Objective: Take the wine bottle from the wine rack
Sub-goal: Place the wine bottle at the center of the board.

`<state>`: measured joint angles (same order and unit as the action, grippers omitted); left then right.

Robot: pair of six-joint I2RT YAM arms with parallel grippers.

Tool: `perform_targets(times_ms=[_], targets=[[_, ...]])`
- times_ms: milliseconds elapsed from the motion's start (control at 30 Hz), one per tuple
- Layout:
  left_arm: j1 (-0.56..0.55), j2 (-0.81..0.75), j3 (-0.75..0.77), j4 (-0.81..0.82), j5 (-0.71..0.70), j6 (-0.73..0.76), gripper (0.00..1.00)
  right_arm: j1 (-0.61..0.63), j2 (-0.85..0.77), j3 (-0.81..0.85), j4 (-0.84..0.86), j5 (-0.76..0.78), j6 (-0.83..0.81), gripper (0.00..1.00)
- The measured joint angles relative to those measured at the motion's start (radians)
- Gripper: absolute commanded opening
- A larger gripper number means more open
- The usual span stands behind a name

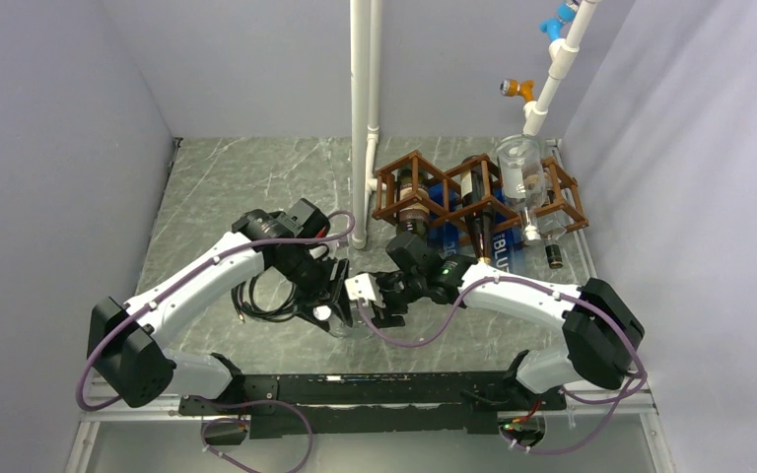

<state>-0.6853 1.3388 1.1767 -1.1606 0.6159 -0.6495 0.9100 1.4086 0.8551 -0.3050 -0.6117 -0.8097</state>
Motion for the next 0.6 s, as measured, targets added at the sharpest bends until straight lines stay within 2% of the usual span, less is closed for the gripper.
perform_targets(times_ms=[133, 267, 500, 600], targets=[[0.008, 0.000, 0.002, 0.007, 0.004, 0.001, 0.68, -0.006, 0.000, 0.000, 0.007, -0.012, 0.004, 0.68], [0.014, -0.001, 0.009, 0.005, 0.001, 0.003, 0.77, -0.018, 0.000, 0.000, 0.016, -0.034, 0.008, 0.71], [0.021, -0.016, 0.011, 0.009, -0.007, 0.003, 0.80, -0.033, -0.003, 0.001, 0.028, -0.068, 0.010, 0.74], [0.021, -0.028, 0.011, 0.011, -0.012, 0.002, 0.84, -0.037, -0.006, 0.003, 0.029, -0.082, 0.010, 0.77]])
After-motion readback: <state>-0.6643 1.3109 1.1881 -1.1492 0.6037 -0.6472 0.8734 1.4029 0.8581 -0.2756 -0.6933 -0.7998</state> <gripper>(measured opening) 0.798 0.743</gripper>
